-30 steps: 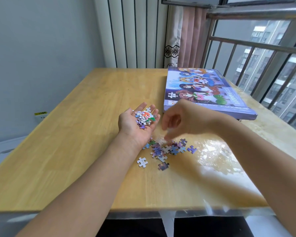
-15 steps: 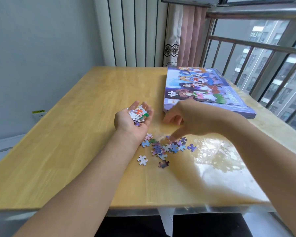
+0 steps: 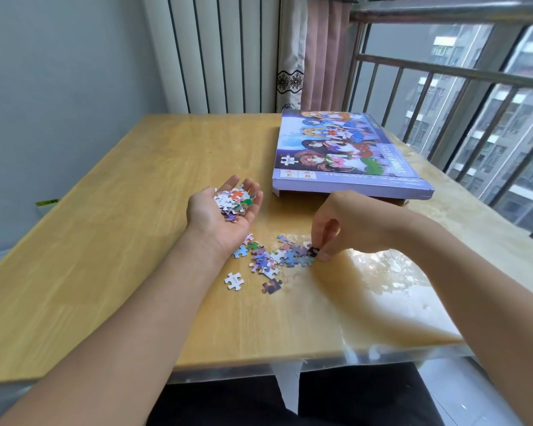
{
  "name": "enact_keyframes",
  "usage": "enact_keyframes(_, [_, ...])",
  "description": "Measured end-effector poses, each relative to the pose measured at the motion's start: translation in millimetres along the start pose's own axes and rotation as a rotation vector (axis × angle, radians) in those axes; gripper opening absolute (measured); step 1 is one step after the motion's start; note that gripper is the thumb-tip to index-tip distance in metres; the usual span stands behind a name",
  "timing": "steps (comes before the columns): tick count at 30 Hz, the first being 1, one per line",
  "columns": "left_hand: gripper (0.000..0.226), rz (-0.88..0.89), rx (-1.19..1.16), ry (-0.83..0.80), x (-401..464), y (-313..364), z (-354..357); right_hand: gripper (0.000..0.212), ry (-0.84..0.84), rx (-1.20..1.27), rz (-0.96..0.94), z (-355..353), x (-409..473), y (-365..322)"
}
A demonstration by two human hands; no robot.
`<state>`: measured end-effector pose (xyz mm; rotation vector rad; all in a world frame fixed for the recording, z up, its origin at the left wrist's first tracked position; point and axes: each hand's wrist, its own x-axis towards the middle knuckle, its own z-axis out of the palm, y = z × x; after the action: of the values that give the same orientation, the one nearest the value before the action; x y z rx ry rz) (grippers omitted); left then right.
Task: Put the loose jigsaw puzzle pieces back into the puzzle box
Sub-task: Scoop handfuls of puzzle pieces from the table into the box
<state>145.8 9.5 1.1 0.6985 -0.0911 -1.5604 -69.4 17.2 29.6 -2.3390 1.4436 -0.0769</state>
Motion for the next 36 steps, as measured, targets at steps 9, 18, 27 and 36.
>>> enact_keyframes(9, [0.051, -0.011, 0.006, -0.019, -3.7, -0.8, 2.4, 0.031, -0.005, 0.007, 0.074, -4.0, -10.5, 5.2])
enact_keyframes(18, [0.051, -0.017, 0.024, -0.023, -4.8, -2.1, 2.2, 0.016, -0.121, -0.027, 0.053, -7.4, -9.1, 3.3])
enact_keyframes(27, [0.051, -0.019, 0.041, -0.01, -6.6, -2.8, 2.8, 0.024, -0.098, 0.024, 0.031, -3.6, -12.9, 4.5])
enact_keyframes(36, [0.051, -0.024, 0.051, 0.001, -7.4, -2.8, 3.7, 0.015, -0.127, 0.029, 0.036, -6.1, -14.3, 3.5])
